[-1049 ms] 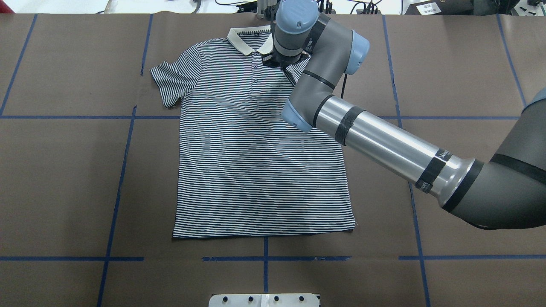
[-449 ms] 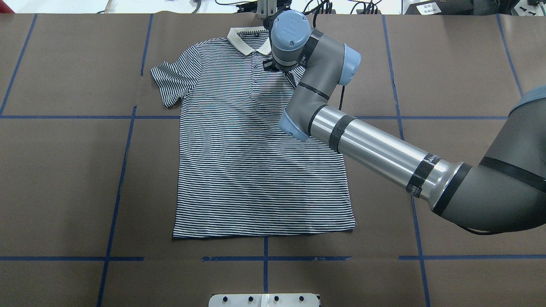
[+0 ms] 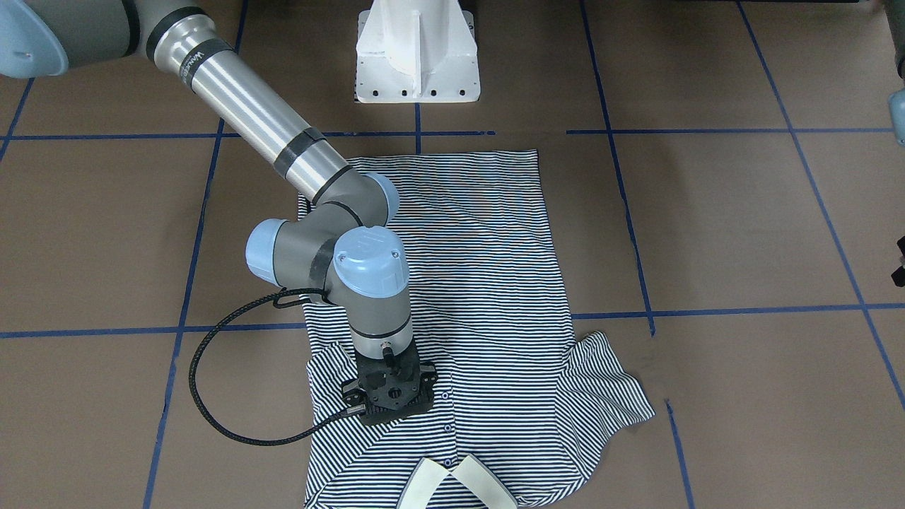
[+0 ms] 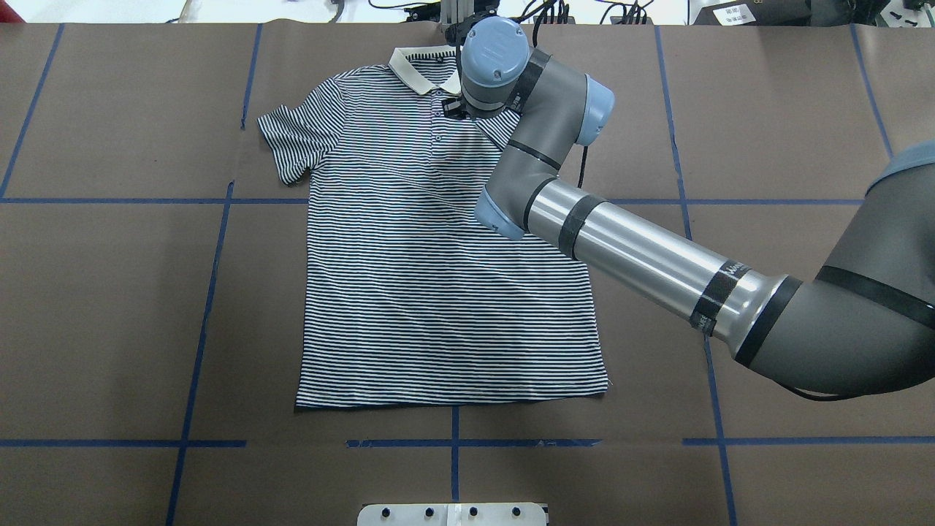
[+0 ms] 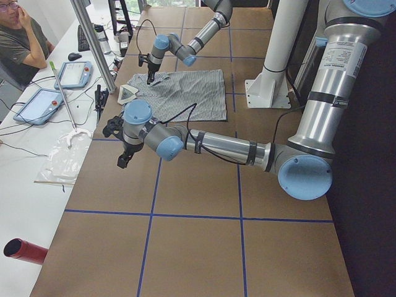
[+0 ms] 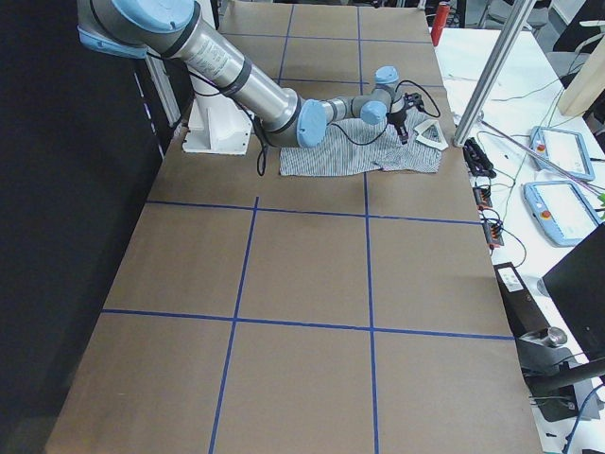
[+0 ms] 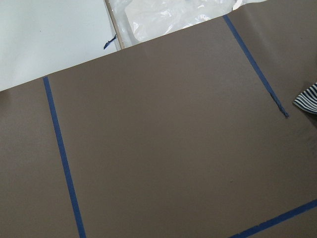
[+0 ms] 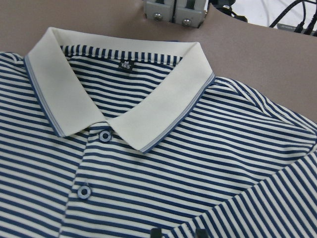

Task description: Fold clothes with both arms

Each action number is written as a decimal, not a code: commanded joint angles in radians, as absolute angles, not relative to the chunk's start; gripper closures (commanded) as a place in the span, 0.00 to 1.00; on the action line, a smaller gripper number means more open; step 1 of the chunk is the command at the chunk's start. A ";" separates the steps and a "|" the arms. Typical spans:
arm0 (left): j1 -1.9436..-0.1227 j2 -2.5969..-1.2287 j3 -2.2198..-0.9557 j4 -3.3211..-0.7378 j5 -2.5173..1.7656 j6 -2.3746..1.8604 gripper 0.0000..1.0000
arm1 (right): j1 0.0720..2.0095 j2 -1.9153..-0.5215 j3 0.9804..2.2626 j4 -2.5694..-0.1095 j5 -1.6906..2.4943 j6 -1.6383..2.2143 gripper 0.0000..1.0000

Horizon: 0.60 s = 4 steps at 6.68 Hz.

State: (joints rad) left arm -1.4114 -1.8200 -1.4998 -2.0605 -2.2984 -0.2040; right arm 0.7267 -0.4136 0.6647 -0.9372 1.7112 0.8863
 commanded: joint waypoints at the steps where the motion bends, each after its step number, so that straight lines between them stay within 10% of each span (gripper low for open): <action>1: -1.390 -1.889 -1.468 -2.059 -2.295 -0.324 0.00 | 0.768 -0.413 0.743 -0.987 1.868 0.957 0.00; 4: -1.173 -2.029 -1.453 -2.059 -2.167 -0.715 0.00 | 0.796 -0.559 1.213 -1.561 1.931 0.942 0.00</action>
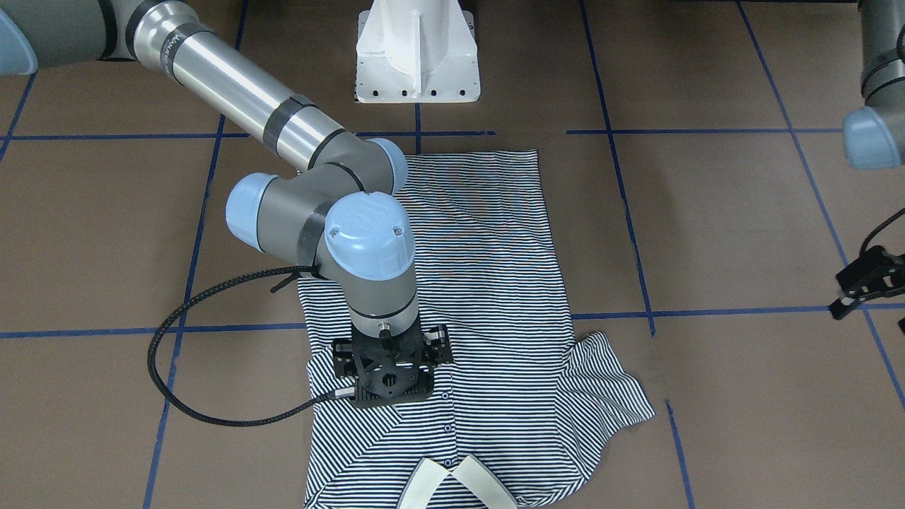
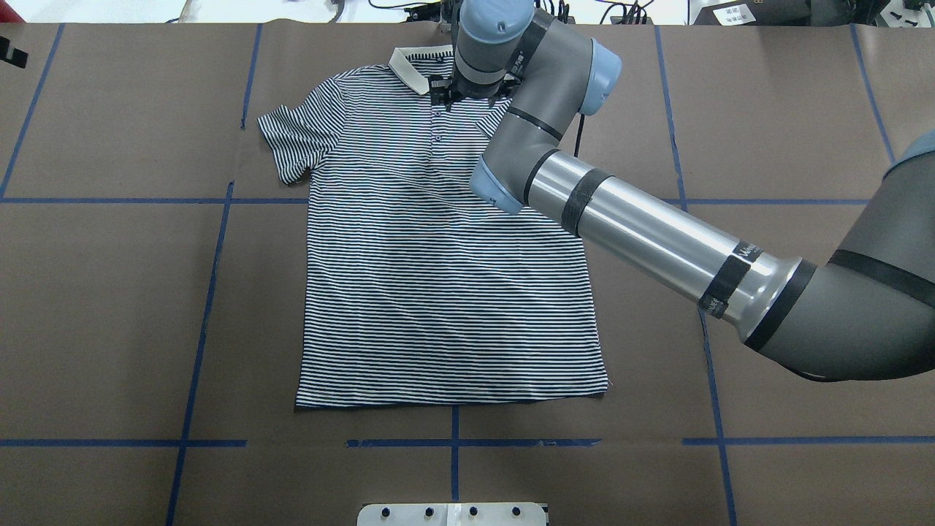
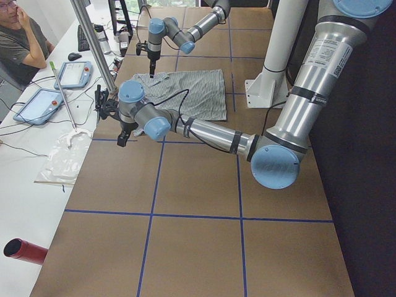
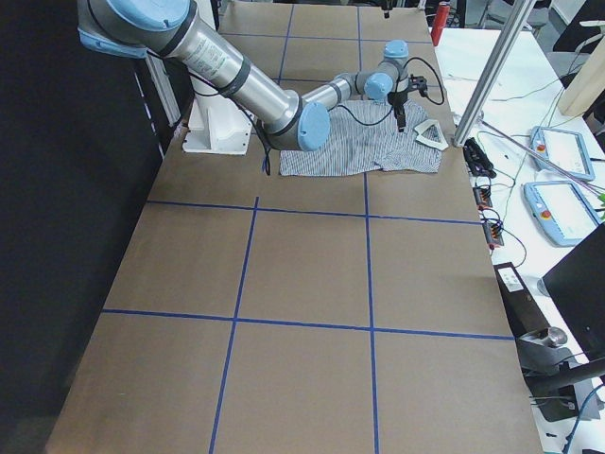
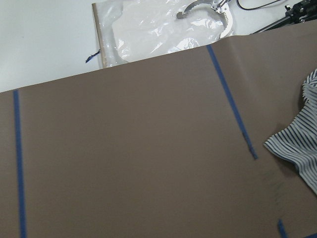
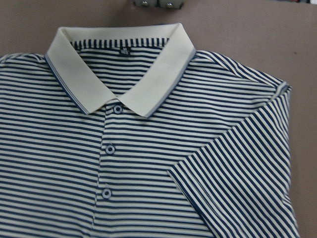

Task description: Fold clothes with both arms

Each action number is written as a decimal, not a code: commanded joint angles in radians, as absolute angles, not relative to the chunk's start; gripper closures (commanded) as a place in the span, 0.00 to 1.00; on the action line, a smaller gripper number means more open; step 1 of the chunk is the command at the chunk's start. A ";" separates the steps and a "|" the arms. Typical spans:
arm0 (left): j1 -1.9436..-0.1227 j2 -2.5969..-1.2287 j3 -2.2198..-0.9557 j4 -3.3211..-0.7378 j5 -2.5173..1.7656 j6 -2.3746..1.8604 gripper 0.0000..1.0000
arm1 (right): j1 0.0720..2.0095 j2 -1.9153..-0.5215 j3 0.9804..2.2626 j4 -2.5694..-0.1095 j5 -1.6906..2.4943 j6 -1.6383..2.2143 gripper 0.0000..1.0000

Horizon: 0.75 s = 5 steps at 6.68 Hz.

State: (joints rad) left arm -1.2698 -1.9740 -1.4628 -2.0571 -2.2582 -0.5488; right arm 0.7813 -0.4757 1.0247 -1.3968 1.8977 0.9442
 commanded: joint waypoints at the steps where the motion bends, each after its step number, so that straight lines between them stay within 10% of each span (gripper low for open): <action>1: -1.087 -2.104 -1.384 -2.081 -2.031 -0.861 0.00 | 0.831 -0.675 1.353 -1.600 1.989 0.942 0.00; 5: -0.926 -2.167 -1.241 -2.149 -1.716 -1.176 0.00 | 0.914 -0.910 1.644 -1.634 2.039 0.766 0.00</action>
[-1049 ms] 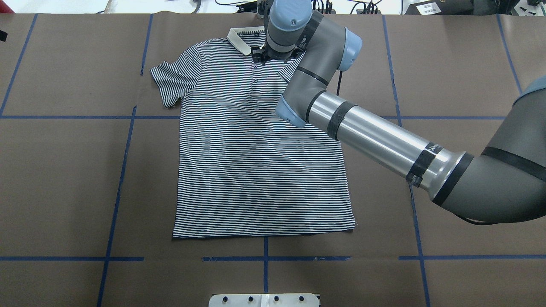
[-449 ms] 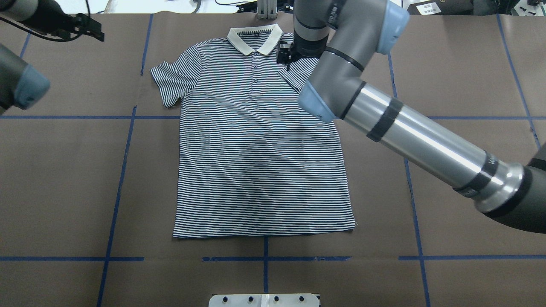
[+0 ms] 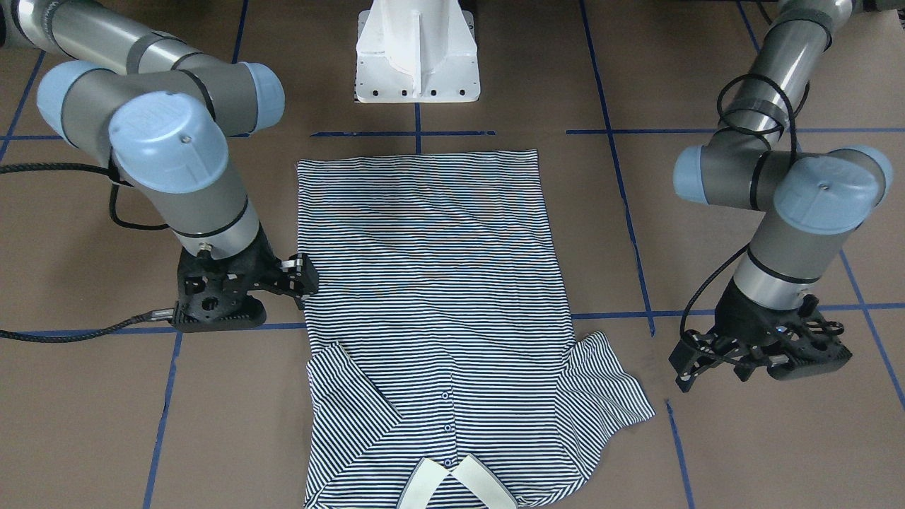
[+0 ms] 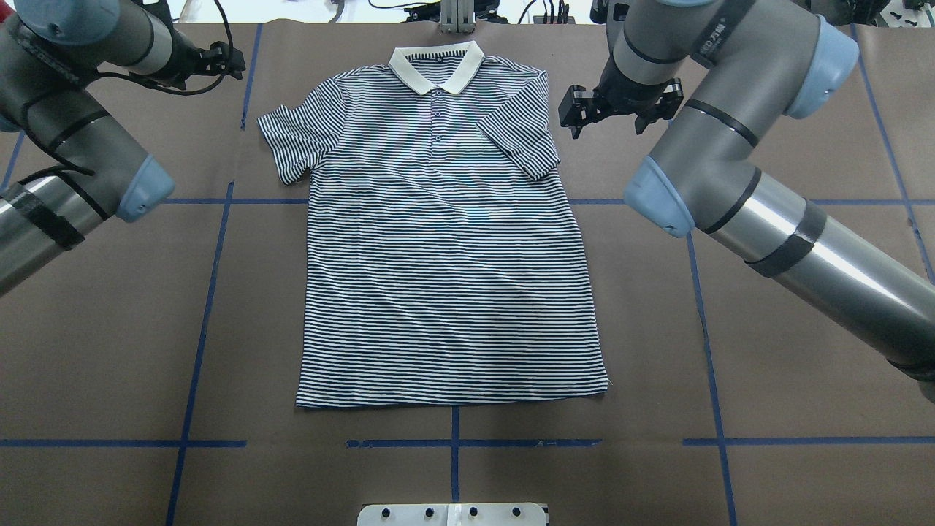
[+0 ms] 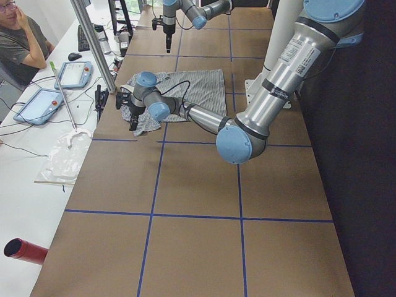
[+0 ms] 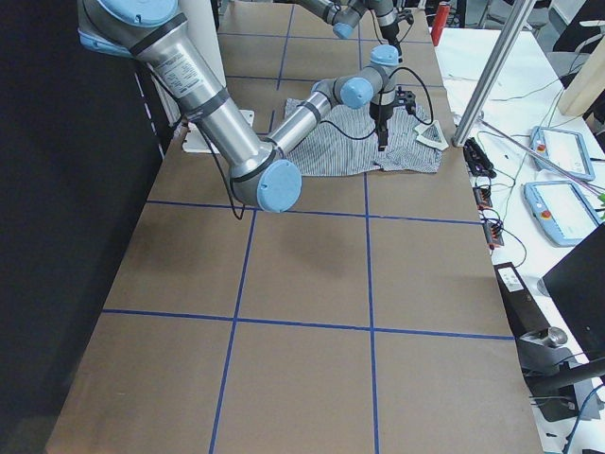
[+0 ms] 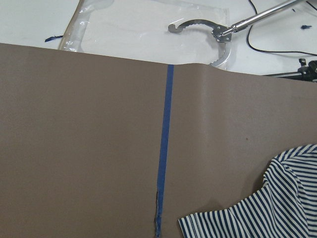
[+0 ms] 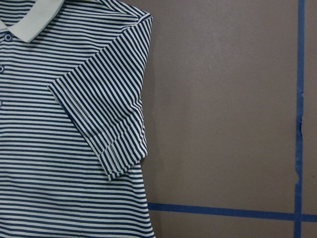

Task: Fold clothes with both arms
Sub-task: 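Raise the right gripper away while the left arm moves toward the shirt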

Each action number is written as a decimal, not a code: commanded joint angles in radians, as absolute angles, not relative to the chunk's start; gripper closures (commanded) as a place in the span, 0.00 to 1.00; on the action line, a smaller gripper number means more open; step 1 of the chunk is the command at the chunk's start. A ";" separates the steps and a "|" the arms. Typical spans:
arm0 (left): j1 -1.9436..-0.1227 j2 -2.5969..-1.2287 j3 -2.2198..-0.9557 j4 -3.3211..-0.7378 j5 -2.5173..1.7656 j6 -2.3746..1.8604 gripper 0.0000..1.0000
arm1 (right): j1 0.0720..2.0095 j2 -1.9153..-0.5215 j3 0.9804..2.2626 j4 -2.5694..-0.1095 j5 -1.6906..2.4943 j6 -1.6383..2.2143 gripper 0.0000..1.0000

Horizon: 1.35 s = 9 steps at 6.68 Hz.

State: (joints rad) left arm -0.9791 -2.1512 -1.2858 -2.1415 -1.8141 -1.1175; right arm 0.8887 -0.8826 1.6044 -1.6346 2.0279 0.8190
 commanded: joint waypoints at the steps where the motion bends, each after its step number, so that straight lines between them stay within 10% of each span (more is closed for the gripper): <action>1: -0.889 -2.212 -1.167 -2.154 -1.639 -1.205 0.00 | 0.957 -0.913 1.640 -1.625 2.068 0.758 0.00; 9: -0.841 -2.318 -0.922 -2.309 -1.532 -1.232 0.06 | 0.985 -0.936 1.646 -1.598 2.131 0.730 0.00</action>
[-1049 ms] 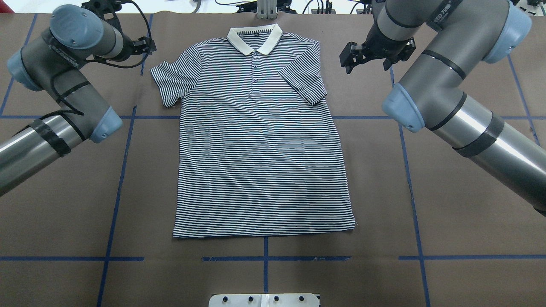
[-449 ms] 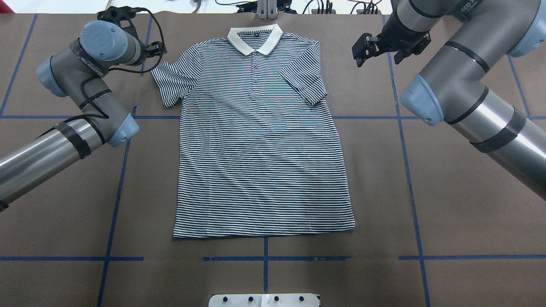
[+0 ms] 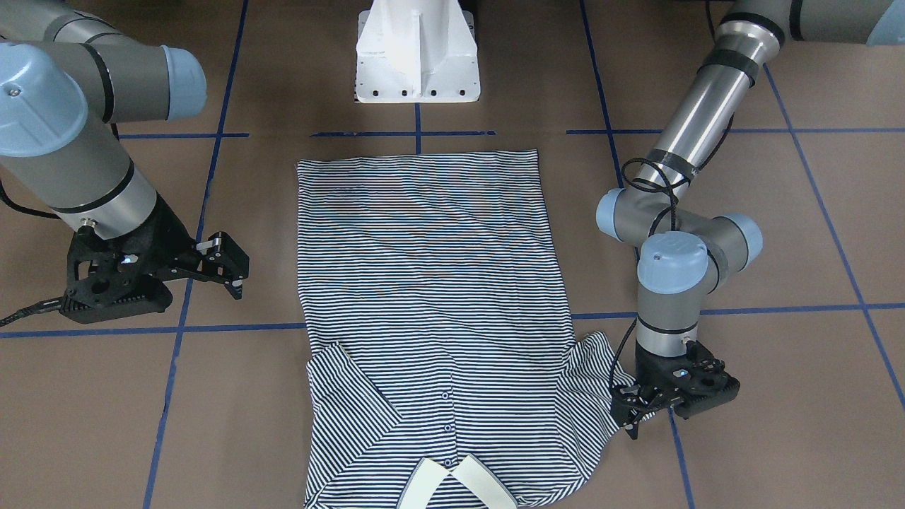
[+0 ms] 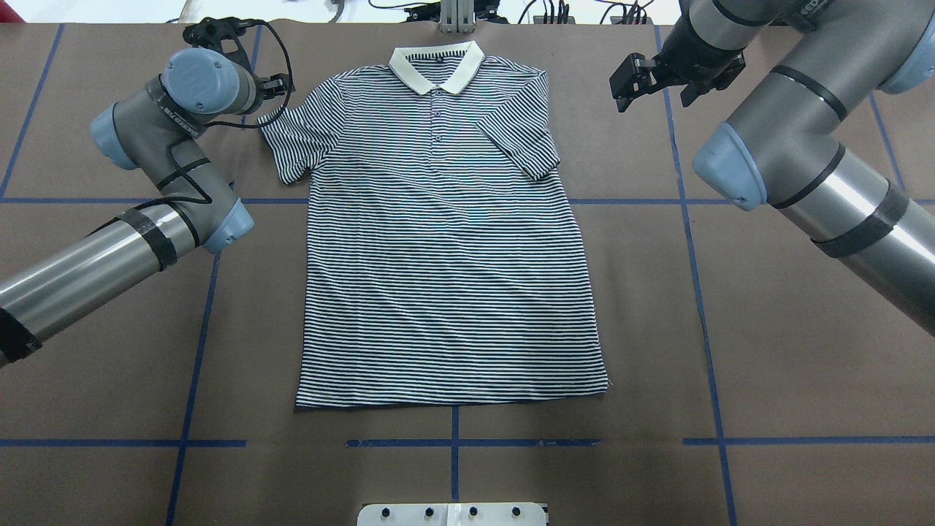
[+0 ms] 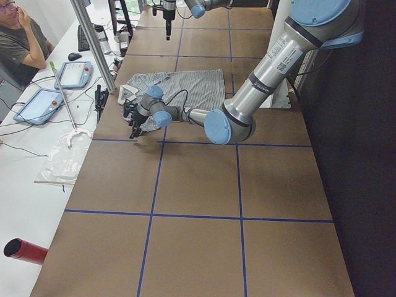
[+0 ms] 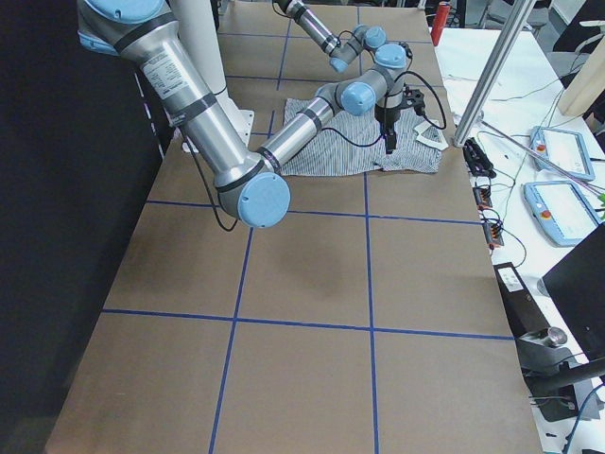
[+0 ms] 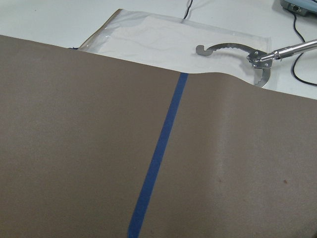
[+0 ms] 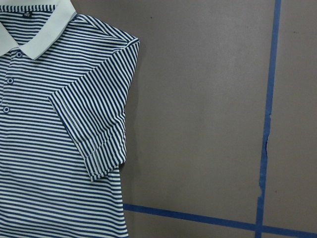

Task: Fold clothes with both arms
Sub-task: 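Raise the right gripper away while the left arm moves toward the shirt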

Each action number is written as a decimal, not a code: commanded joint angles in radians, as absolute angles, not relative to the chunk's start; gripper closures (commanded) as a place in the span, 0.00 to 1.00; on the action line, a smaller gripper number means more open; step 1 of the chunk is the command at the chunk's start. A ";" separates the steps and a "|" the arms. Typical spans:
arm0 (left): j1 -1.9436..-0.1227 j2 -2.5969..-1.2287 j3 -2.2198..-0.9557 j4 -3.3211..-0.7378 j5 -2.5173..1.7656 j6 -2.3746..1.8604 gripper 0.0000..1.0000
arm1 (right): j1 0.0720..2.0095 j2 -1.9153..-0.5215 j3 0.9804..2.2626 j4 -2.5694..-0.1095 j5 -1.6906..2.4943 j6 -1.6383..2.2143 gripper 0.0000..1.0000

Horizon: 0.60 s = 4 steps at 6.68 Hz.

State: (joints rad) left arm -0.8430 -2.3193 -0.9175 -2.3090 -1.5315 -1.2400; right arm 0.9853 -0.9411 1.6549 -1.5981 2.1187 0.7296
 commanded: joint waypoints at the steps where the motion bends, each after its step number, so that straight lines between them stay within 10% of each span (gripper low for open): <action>1: -0.842 -2.312 -0.931 -2.307 -1.539 -1.224 0.06 | 0.985 -0.936 1.647 -1.597 2.135 0.730 0.00; 4: -0.839 -2.286 -0.977 -2.301 -1.546 -1.223 0.09 | 0.985 -0.934 1.640 -1.597 2.134 0.729 0.00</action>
